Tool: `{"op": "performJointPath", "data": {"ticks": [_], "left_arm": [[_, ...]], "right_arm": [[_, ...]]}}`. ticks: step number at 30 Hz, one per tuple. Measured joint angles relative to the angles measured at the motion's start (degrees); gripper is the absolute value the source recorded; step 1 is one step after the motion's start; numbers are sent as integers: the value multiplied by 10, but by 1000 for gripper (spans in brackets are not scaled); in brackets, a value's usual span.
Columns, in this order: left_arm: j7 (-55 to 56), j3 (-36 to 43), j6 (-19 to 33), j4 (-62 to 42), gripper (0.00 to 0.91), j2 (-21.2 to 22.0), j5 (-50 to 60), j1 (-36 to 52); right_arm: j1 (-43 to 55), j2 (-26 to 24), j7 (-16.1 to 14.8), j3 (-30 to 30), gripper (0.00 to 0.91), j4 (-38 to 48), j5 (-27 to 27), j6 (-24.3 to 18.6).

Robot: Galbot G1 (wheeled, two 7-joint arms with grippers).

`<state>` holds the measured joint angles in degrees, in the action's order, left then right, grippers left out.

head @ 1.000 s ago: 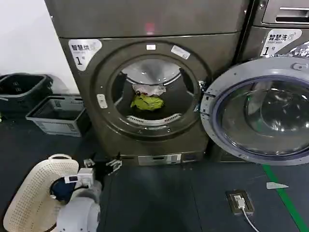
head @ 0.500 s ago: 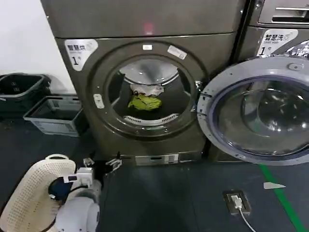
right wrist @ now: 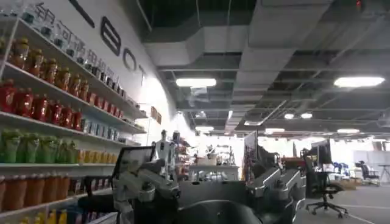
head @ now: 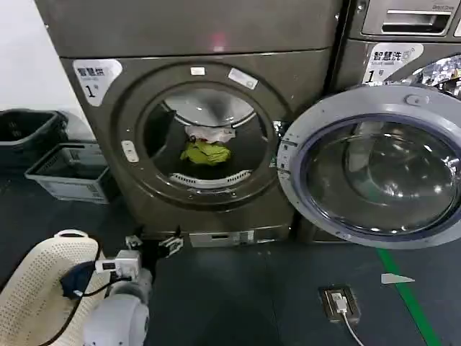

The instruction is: Grasp the clothes from the dryer.

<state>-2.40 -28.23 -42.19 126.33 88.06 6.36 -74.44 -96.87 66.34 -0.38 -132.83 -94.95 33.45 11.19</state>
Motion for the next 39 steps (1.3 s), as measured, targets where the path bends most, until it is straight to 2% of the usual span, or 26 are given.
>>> {"op": "performJointPath", "data": {"ticks": [39], "left_arm": [[-2, 3, 0, 2, 907, 0, 2, -2]], "right_arm": [[-3, 22, 18, 3, 907, -2, 15, -17]]}}
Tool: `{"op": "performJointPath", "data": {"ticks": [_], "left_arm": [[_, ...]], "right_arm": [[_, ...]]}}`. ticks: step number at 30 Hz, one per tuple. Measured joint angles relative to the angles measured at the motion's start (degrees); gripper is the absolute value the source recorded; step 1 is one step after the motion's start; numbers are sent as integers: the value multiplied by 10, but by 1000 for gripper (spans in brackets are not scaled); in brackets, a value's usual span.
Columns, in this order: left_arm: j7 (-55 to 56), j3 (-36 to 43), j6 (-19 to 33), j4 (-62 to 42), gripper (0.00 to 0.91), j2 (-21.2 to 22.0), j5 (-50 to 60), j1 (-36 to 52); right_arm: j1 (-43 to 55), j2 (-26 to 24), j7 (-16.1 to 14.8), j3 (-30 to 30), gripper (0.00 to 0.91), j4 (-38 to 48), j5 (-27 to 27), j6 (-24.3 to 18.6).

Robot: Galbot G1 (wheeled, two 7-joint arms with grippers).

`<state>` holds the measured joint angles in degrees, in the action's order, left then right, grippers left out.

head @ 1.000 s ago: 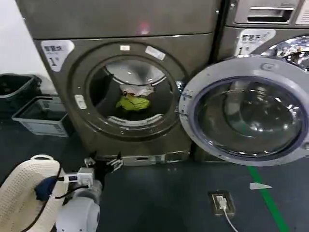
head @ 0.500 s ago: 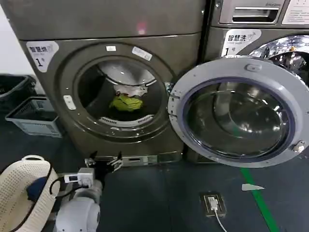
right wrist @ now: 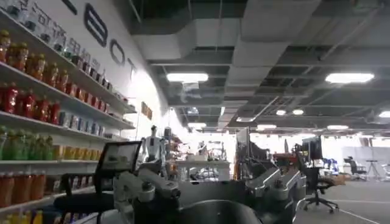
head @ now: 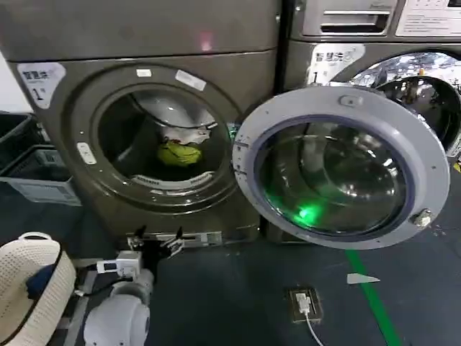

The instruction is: Grasp the clothes from the dryer.

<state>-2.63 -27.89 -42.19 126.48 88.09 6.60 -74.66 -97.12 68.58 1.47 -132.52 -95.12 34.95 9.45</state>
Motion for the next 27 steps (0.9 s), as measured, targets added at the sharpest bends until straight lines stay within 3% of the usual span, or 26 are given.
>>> {"op": "performJointPath", "data": {"ticks": [27], "left_arm": [[9, -4, 0, 12, 907, -2, -5, -1]], "right_arm": [[3, 9, 2, 6, 907, -5, 8, -11]]}}
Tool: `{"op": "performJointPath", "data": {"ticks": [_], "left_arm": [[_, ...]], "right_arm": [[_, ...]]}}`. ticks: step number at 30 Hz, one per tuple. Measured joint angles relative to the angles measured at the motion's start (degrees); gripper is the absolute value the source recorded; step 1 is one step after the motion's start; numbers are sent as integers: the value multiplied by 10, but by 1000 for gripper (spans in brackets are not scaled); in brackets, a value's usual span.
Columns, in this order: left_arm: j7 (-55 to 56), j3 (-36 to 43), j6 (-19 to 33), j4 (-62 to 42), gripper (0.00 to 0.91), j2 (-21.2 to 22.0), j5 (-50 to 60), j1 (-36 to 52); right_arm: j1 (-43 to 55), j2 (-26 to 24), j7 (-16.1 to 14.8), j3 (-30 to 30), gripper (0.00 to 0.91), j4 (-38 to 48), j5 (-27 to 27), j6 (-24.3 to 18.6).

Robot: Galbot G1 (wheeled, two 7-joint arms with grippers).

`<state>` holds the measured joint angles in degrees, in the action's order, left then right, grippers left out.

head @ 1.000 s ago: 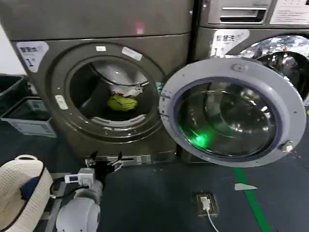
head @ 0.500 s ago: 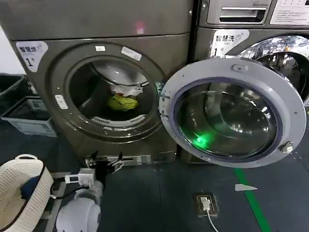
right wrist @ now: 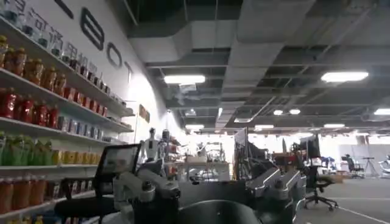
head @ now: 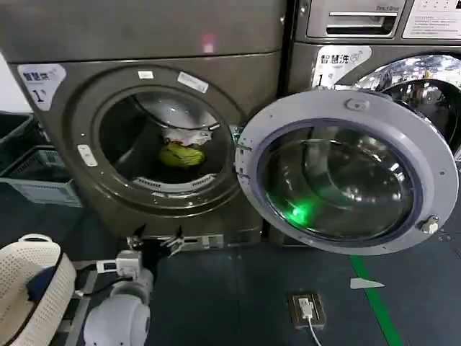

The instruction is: Grasp the clothes from the dryer.

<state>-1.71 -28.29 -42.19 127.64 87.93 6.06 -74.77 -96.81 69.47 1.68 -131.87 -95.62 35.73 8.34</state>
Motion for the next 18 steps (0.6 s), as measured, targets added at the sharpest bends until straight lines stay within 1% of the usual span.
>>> {"op": "performJointPath", "data": {"ticks": [18], "left_arm": [[9, 0, 0, 0, 907, 1, 0, -1]], "right_arm": [[-5, 7, -1, -7, 907, -1, 8, -1]]}}
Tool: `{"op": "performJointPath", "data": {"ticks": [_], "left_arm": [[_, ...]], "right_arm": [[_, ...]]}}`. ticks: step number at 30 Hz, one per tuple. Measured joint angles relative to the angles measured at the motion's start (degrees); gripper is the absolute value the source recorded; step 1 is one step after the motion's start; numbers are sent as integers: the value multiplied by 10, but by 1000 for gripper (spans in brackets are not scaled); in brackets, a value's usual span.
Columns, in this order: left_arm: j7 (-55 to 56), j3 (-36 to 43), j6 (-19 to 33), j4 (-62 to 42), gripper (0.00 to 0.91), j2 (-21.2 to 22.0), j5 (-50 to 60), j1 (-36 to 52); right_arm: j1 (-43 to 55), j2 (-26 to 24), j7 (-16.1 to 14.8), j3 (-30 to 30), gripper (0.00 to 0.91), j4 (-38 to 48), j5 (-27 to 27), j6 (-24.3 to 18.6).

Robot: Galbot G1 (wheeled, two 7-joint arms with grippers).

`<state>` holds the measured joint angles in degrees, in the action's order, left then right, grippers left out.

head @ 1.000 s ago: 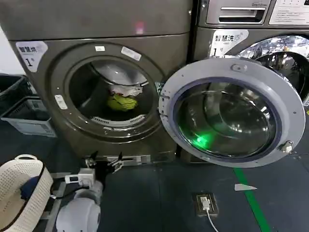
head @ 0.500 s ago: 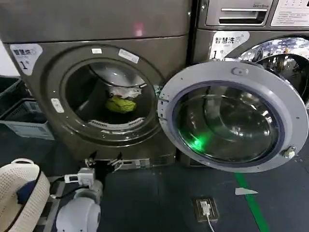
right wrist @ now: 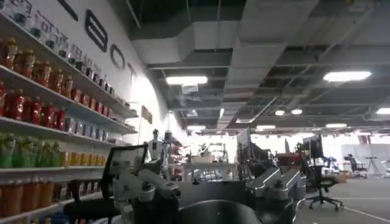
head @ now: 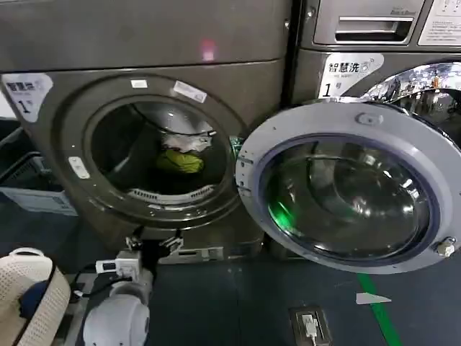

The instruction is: Grasp the clothes from the dryer.

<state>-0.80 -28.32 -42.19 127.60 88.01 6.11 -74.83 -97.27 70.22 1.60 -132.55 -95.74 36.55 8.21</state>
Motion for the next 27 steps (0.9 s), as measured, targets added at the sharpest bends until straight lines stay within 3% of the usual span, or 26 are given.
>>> {"op": "performJointPath", "data": {"ticks": [27], "left_arm": [[2, -1, 0, -2, 907, 1, 3, 1]], "right_arm": [[1, 2, -4, 2, 907, 1, -1, -1]]}}
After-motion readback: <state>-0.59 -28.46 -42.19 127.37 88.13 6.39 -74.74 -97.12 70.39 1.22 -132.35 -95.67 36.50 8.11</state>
